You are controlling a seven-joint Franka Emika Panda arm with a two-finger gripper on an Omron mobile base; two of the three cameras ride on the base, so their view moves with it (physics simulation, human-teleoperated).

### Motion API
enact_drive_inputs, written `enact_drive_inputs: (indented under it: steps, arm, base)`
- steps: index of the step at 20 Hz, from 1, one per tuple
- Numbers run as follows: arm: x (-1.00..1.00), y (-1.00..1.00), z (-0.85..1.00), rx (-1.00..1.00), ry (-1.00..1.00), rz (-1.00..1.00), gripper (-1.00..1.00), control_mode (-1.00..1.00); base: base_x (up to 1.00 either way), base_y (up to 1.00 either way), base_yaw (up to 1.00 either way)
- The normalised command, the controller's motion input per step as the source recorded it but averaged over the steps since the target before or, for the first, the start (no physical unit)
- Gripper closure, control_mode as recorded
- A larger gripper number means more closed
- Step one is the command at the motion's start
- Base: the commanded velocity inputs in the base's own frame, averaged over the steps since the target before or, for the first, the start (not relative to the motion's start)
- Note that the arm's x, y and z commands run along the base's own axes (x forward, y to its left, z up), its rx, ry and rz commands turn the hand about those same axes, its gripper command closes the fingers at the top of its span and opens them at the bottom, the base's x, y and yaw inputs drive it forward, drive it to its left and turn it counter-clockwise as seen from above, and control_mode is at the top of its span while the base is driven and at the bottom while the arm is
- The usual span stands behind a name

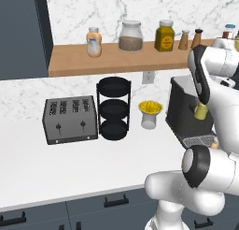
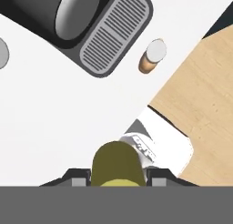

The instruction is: Put the shaker and condiment bottle from the counter next to their counterparts in the cabinet.

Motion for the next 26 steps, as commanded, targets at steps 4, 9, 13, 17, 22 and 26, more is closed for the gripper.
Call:
enact_drive_inputs:
  steps: [4, 9, 13, 17, 22, 26]
  arm:
    - [-0.16, -0.14, 0.68, 0.01, 0.00, 0.00, 1.00, -1.00]
    - [-0.17, -0.18, 0.68, 0.02, 0.00, 0.00, 1.00, -1.00]
    - [-0.01, -0.28, 0.58, 0.02, 0.00, 0.00, 1.00, -1.00]
    - [0.14, -0.28, 0.39, -0.02, -0.08, 0.00, 1.00, -1.00]
    - [0.30, -0.27, 0.22, -0.10, -0.12, 0.00, 1.00, -1.00]
    - [0.38, -0.25, 0.06, -0.13, -0.10, 0.00, 1.00, -1.00]
  base:
    - [0.00, 0.00, 0.00]
    - [0.00, 0.00, 0.00]
    - [0.00, 0.00, 0.00]
    - [0.00, 0.00, 0.00]
    - [0.00, 0.00, 0.00]
    - [0.00, 0.00, 0.00]
